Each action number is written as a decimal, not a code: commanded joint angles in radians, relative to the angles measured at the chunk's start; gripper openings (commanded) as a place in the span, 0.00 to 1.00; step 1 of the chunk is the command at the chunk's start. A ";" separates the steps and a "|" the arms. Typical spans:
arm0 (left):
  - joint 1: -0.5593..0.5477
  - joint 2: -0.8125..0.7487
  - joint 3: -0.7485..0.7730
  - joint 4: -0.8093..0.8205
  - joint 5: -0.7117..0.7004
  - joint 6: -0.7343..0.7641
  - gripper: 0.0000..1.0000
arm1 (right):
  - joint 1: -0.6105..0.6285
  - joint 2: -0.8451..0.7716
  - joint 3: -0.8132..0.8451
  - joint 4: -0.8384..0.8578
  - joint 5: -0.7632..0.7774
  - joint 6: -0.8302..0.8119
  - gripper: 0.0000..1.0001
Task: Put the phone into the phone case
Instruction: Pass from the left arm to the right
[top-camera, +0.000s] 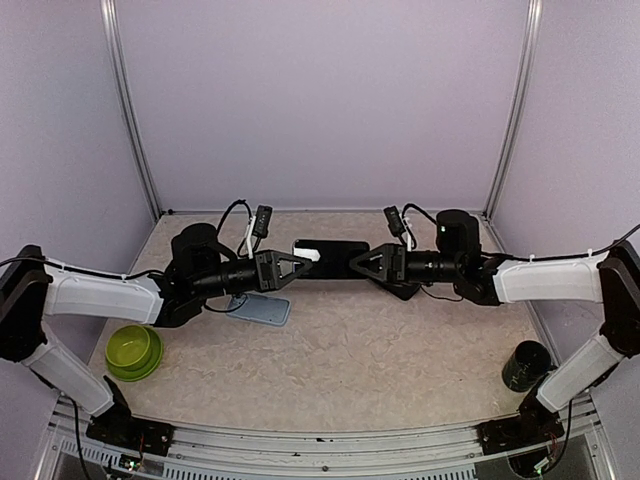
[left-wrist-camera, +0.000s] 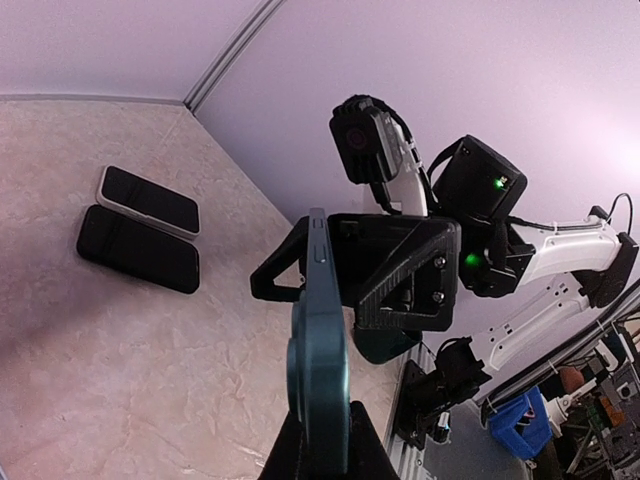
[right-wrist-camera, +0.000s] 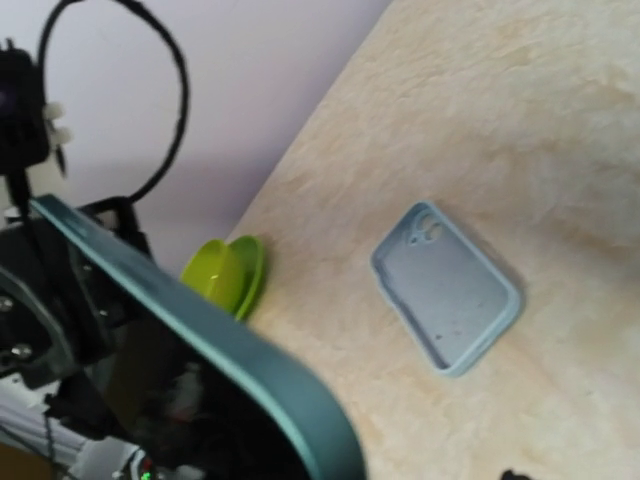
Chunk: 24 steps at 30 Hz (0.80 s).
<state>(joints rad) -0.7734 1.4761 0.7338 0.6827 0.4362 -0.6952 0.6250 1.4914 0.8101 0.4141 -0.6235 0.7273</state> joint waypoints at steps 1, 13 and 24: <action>0.002 0.018 0.021 0.112 0.067 -0.014 0.02 | -0.009 0.026 0.038 0.072 -0.072 0.037 0.75; -0.007 0.050 0.024 0.136 0.093 -0.020 0.02 | -0.008 0.074 0.049 0.187 -0.208 0.123 0.72; -0.010 0.073 0.019 0.162 0.104 -0.039 0.02 | -0.008 0.111 0.046 0.274 -0.269 0.179 0.64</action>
<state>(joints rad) -0.7780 1.5387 0.7338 0.7540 0.5228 -0.7292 0.6250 1.5856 0.8318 0.6277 -0.8513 0.8825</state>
